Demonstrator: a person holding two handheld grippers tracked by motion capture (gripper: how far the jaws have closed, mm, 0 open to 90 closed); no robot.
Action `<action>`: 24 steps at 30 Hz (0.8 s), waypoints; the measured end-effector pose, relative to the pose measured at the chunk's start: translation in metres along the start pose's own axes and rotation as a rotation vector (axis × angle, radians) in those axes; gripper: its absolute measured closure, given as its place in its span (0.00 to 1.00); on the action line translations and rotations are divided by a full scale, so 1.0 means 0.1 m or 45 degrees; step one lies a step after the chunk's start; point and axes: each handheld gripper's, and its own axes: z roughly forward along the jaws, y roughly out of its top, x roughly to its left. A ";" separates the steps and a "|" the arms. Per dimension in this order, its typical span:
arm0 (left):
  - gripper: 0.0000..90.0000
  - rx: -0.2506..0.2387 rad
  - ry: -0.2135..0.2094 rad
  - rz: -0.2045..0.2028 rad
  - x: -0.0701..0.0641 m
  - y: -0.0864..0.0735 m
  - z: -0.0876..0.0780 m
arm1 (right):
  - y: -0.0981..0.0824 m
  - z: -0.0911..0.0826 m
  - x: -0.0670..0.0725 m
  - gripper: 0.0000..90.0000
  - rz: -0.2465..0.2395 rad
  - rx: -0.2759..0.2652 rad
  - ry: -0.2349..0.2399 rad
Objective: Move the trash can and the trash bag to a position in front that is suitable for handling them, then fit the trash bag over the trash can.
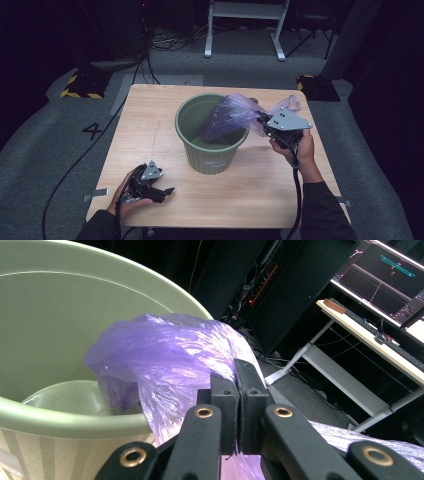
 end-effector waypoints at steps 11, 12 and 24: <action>0.17 -0.027 -0.009 -0.014 0.01 -0.03 0.01 | 0.05 0.08 0.05 0.99 -0.032 0.016 0.033; 0.17 -0.026 -0.001 -0.021 0.01 -0.03 0.01 | 0.06 0.09 0.06 0.99 -0.033 0.017 0.037; 0.18 -0.214 0.059 -0.067 0.04 0.14 -0.37 | 0.14 0.10 0.11 0.98 -0.079 0.030 0.076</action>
